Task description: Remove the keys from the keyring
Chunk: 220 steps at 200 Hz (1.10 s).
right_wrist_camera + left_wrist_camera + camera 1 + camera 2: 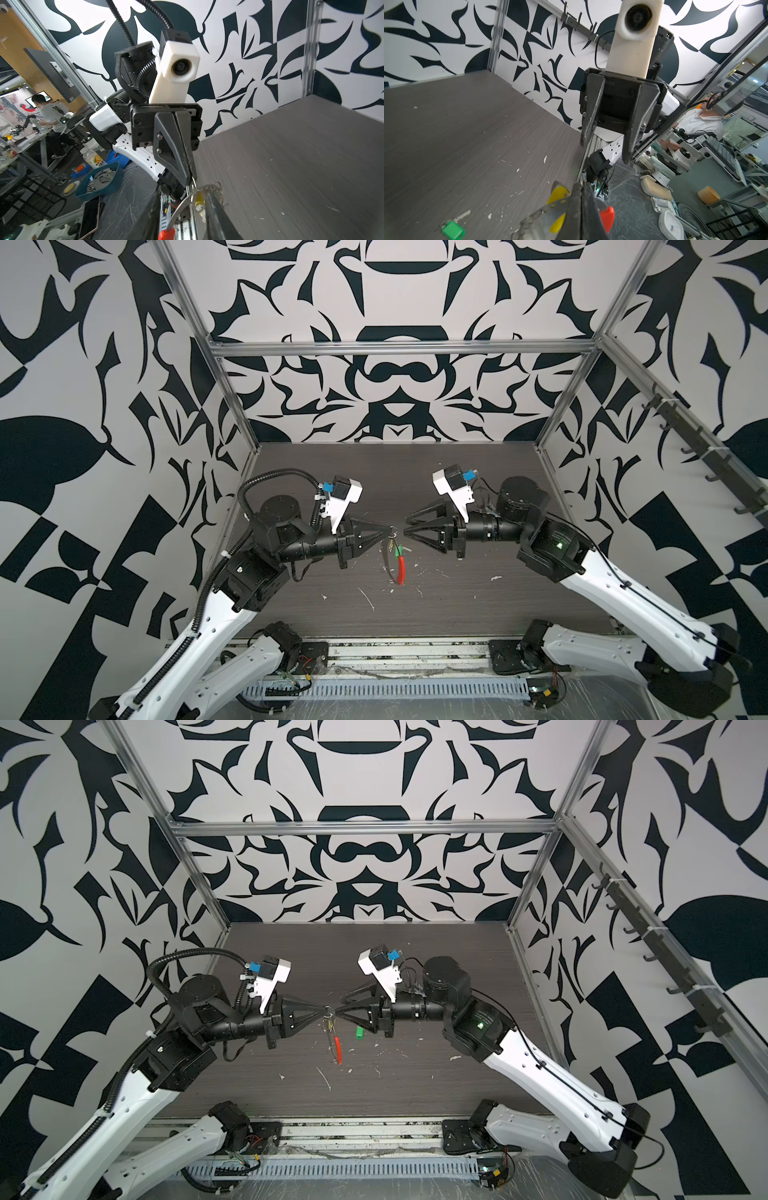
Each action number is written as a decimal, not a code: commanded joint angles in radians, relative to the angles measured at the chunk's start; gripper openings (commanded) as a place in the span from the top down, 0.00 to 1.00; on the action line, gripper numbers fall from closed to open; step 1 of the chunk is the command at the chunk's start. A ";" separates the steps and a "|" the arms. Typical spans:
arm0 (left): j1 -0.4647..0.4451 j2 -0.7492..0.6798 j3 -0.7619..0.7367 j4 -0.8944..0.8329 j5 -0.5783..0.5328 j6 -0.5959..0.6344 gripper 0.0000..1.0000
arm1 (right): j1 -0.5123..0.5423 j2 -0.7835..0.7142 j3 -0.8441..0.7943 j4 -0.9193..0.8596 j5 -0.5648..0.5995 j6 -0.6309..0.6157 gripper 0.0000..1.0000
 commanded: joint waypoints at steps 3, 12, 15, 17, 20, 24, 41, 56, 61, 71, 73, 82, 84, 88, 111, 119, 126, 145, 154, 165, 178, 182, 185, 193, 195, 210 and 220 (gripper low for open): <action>-0.002 -0.029 -0.038 0.202 -0.017 -0.033 1.00 | 0.011 -0.014 -0.031 0.216 0.030 0.063 0.61; -0.002 -0.039 -0.057 0.249 -0.017 -0.045 1.00 | 0.013 -0.009 -0.038 0.239 0.029 0.073 0.61; -0.003 -0.041 -0.064 0.267 -0.017 -0.050 1.00 | 0.014 -0.008 -0.041 0.246 0.029 0.076 0.61; -0.002 -0.043 -0.067 0.278 -0.017 -0.053 1.00 | 0.015 -0.007 -0.042 0.250 0.029 0.079 0.61; -0.002 -0.045 -0.073 0.291 -0.019 -0.057 1.00 | 0.016 -0.004 -0.045 0.259 0.029 0.081 0.61; -0.002 -0.049 -0.080 0.308 -0.019 -0.061 1.00 | 0.018 -0.003 -0.048 0.269 0.030 0.085 0.61; -0.003 -0.054 -0.099 0.357 -0.020 -0.075 1.00 | 0.021 -0.001 -0.058 0.307 0.032 0.099 0.61; -0.003 -0.050 -0.104 0.361 -0.019 -0.079 1.00 | 0.025 0.001 -0.061 0.328 0.032 0.107 0.61; -0.003 -0.048 -0.105 0.366 -0.017 -0.081 1.00 | 0.026 0.002 -0.060 0.331 0.032 0.109 0.61; -0.003 -0.050 -0.113 0.379 -0.017 -0.086 1.00 | 0.029 0.006 -0.060 0.334 0.032 0.111 0.61; -0.003 -0.050 -0.114 0.382 -0.017 -0.087 1.00 | 0.029 0.007 -0.060 0.335 0.032 0.112 0.62; -0.003 -0.052 -0.121 0.398 -0.018 -0.093 1.00 | 0.030 0.011 -0.060 0.334 0.030 0.114 0.62; -0.003 -0.053 -0.122 0.401 -0.019 -0.094 1.00 | 0.031 0.012 -0.060 0.335 0.030 0.114 0.62; -0.003 -0.054 -0.125 0.405 -0.019 -0.095 1.00 | 0.031 0.015 -0.060 0.335 0.029 0.116 0.63; -0.003 -0.060 -0.128 0.414 -0.027 -0.097 1.00 | 0.035 0.031 -0.057 0.336 0.017 0.129 0.67; -0.003 -0.062 -0.129 0.414 -0.029 -0.097 1.00 | 0.037 0.037 -0.057 0.338 0.011 0.131 0.68; -0.003 -0.062 -0.129 0.416 -0.029 -0.099 1.00 | 0.041 0.039 -0.057 0.339 0.010 0.133 0.70; -0.003 -0.062 -0.132 0.418 -0.035 -0.102 1.00 | 0.049 0.046 -0.057 0.339 0.007 0.133 0.74; -0.003 -0.065 -0.133 0.421 -0.039 -0.102 1.00 | 0.052 0.049 -0.057 0.339 0.006 0.133 0.76; -0.003 -0.068 -0.135 0.424 -0.045 -0.103 1.00 | 0.055 0.051 -0.058 0.337 0.004 0.133 0.79; -0.003 -0.072 -0.138 0.427 -0.050 -0.105 1.00 | 0.056 0.051 -0.060 0.336 0.005 0.133 0.82; -0.003 -0.073 -0.138 0.427 -0.052 -0.105 1.00 | 0.057 0.051 -0.060 0.337 0.005 0.133 0.82; -0.003 -0.074 -0.137 0.427 -0.055 -0.105 1.00 | 0.057 0.051 -0.061 0.336 0.004 0.134 0.82; -0.003 -0.077 -0.139 0.428 -0.058 -0.105 1.00 | 0.058 0.051 -0.063 0.336 0.003 0.133 0.84; -0.003 -0.076 -0.139 0.428 -0.059 -0.105 1.00 | 0.059 0.051 -0.064 0.336 0.003 0.134 0.84; -0.003 -0.080 -0.141 0.431 -0.061 -0.105 1.00 | 0.059 0.051 -0.066 0.335 0.004 0.133 0.87; -0.003 -0.078 -0.141 0.433 -0.063 -0.106 1.00 | 0.059 0.051 -0.067 0.334 0.005 0.133 0.88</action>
